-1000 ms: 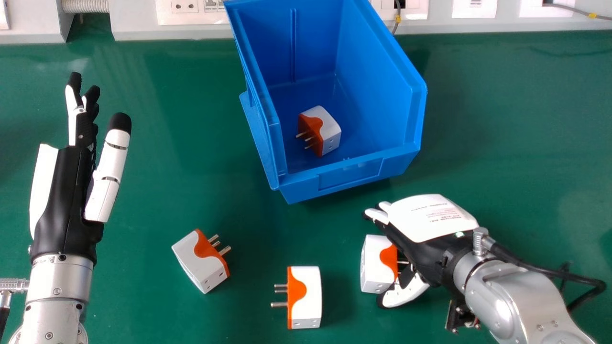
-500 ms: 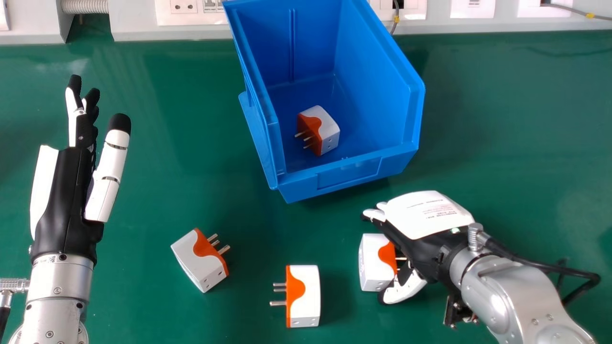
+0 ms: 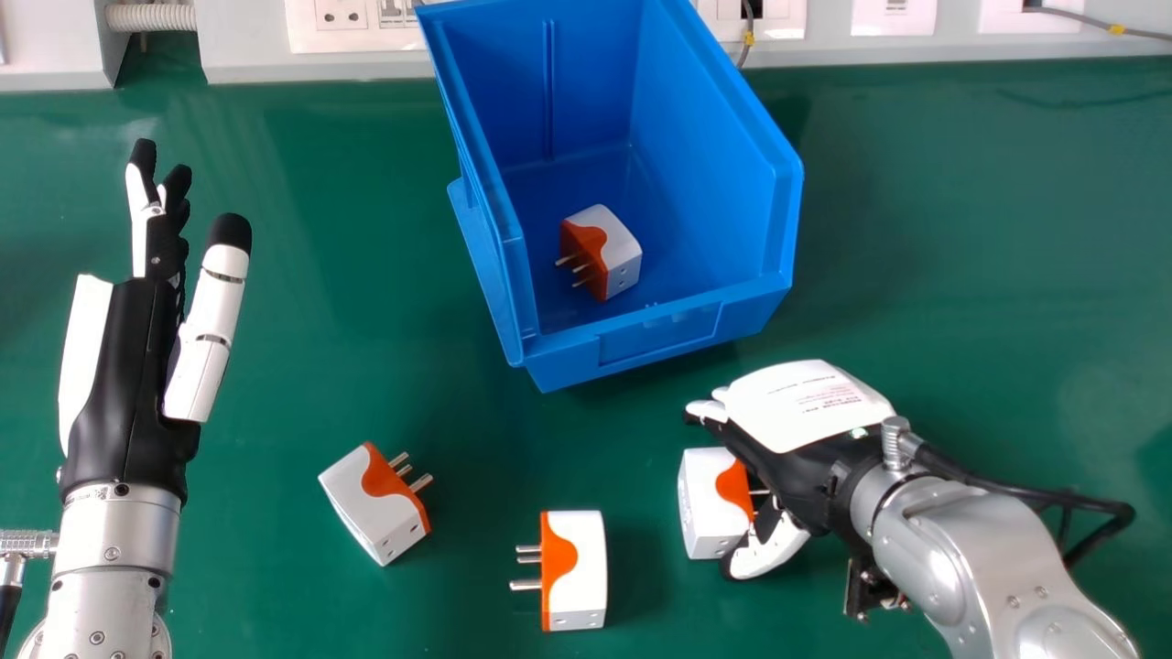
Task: Pick all objects and put in blue box
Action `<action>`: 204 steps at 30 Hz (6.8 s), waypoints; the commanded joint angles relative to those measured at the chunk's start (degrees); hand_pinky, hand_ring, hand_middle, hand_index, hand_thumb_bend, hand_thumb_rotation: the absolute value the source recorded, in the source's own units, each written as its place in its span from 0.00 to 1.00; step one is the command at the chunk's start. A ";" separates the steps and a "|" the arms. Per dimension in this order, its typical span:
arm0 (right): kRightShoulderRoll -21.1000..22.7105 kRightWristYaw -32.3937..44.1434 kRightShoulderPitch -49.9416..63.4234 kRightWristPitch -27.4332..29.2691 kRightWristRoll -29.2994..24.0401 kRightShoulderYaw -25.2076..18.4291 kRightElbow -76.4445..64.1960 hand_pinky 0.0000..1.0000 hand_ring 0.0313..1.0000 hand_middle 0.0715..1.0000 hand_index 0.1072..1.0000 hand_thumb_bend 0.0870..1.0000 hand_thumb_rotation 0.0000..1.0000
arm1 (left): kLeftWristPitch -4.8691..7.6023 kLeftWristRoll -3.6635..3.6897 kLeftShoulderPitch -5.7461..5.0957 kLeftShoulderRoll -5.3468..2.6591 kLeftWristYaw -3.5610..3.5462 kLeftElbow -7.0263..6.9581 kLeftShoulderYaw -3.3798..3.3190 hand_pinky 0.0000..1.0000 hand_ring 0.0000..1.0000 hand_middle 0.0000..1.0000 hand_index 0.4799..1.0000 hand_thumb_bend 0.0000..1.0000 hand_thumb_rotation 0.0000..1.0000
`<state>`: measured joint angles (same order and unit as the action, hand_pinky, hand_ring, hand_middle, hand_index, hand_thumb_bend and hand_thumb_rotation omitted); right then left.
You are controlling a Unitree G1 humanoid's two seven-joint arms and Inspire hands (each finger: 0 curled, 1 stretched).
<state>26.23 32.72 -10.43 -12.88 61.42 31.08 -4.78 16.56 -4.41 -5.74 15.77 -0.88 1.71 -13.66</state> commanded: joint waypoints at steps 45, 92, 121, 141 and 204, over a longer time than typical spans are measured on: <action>2.48 -11.34 7.45 11.32 0.42 0.87 -2.24 0.85 0.92 0.95 0.90 0.34 0.30 | 0.48 -0.38 1.21 0.30 0.49 -0.84 -0.04 1.00 1.00 1.00 1.00 0.44 1.00; 3.94 -20.71 0.13 22.27 0.91 2.98 10.34 0.74 0.79 0.81 0.78 0.33 0.22 | -0.11 -0.79 1.07 0.40 0.72 -1.88 -0.12 0.99 1.00 1.00 1.00 0.44 1.00; 3.38 -25.75 -2.98 19.94 -3.40 1.22 15.99 0.06 0.08 0.43 0.42 0.48 0.01 | -0.77 -0.62 0.97 0.35 0.73 -2.41 -0.30 0.99 1.00 1.00 1.00 0.44 1.00; 5.68 -14.88 3.90 18.31 -13.55 -8.21 -6.54 0.04 0.06 0.43 0.41 0.48 0.00 | -0.88 -0.96 1.16 0.26 0.96 -2.39 0.06 0.98 1.00 1.00 1.00 0.43 1.00; -14.58 -35.83 -58.33 16.70 -7.75 0.71 62.18 0.07 0.08 0.12 0.41 0.45 0.14 | -0.59 0.79 -0.07 0.17 0.38 -2.33 0.54 1.00 1.00 1.00 1.00 0.42 1.00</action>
<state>11.69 -1.10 -64.88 4.37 53.45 31.48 56.43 15.88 -3.88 -5.55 16.15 -0.72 1.23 -12.77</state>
